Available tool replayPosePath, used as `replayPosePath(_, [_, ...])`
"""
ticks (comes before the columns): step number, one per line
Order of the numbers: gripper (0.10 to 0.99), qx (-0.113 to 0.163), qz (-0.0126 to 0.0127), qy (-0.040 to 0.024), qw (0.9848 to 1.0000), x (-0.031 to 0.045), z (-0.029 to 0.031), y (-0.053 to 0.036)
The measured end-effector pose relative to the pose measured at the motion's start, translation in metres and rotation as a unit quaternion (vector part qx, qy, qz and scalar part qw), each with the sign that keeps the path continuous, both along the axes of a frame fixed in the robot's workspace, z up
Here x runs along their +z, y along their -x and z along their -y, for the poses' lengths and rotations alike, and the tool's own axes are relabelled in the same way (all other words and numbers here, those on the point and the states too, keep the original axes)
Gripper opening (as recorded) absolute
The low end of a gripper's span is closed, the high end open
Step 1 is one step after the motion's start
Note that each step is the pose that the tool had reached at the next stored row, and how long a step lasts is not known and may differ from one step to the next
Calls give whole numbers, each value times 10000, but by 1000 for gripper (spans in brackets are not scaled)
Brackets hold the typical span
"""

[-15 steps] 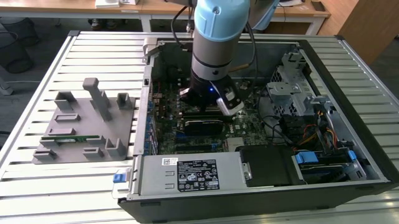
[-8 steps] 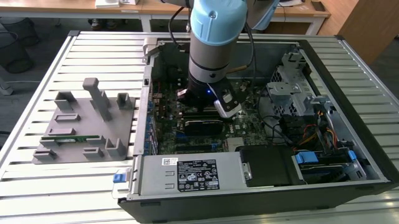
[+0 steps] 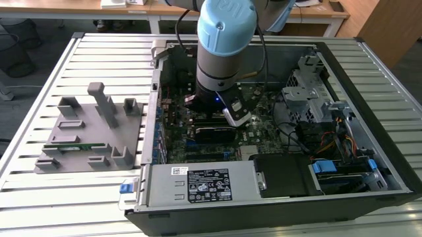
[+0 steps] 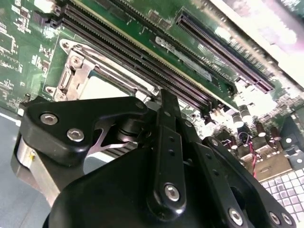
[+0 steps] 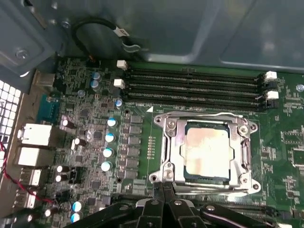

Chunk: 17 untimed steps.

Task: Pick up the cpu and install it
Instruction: 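Install the second cpu locking lever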

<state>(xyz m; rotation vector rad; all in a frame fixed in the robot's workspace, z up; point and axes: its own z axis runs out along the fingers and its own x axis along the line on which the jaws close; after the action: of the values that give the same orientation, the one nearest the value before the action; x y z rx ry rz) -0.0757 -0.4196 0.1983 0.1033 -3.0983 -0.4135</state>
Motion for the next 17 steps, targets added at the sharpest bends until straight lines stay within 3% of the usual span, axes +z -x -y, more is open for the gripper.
replayPosePath(3, [106, 0, 1, -53, 10000, -29, 0, 2])
replayPosePath(17, [106, 0, 0, -112, 9999, -65, 2, 41])
